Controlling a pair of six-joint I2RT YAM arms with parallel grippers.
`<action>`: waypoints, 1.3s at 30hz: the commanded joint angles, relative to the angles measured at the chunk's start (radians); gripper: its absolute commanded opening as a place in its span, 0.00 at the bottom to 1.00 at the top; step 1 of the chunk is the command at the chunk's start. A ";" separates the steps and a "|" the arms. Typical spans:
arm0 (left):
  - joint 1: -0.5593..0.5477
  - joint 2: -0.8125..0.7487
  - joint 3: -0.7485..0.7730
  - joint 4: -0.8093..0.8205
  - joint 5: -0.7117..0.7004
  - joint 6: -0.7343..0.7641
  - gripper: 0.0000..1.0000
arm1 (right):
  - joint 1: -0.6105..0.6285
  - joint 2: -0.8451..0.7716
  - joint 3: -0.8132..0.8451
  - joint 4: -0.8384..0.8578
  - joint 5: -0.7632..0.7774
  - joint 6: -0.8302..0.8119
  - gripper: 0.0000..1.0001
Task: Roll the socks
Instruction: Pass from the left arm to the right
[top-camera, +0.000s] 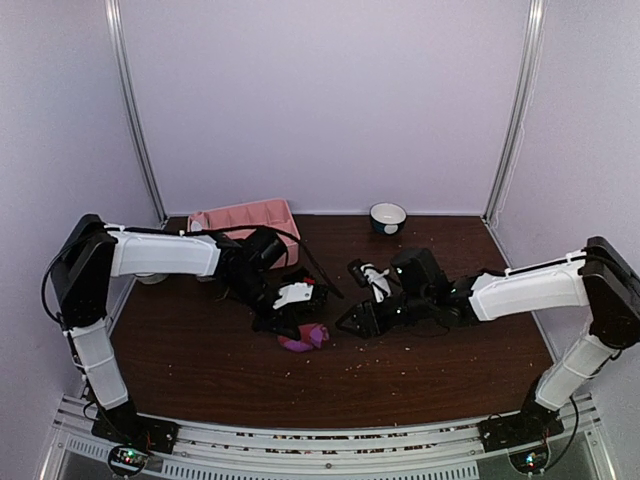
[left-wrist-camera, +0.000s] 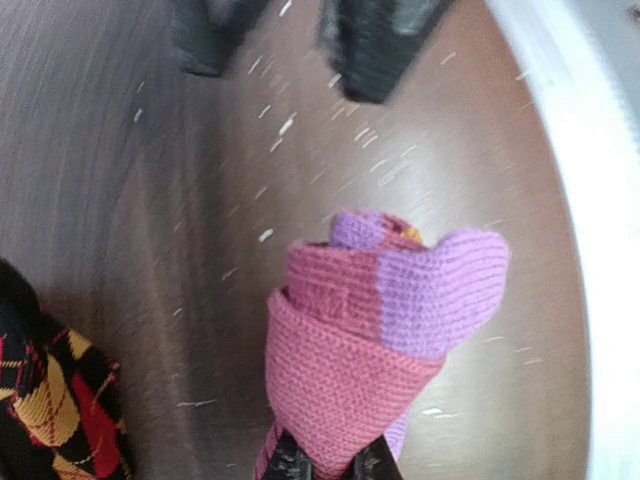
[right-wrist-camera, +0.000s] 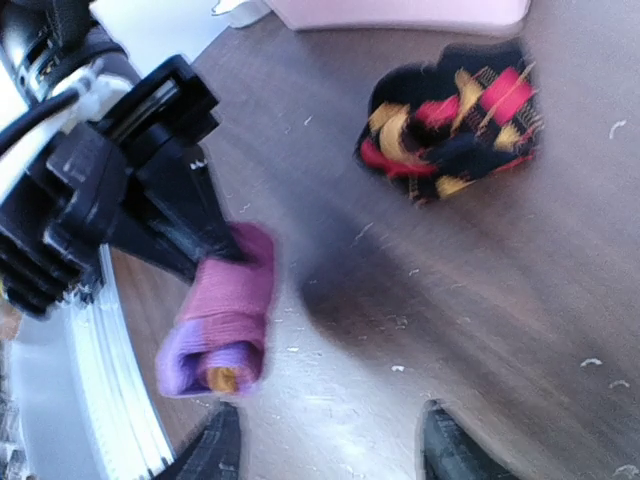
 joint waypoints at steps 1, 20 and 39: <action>0.026 -0.036 0.103 -0.184 0.244 -0.005 0.00 | 0.058 -0.133 0.013 -0.179 0.313 -0.162 0.94; 0.087 -0.084 0.216 -0.380 0.406 0.054 0.00 | 0.219 -0.266 0.163 -0.130 0.277 -0.226 1.00; 0.092 -0.116 0.271 -0.450 0.424 0.074 0.00 | 0.249 -0.130 0.227 -0.133 0.362 -0.146 0.98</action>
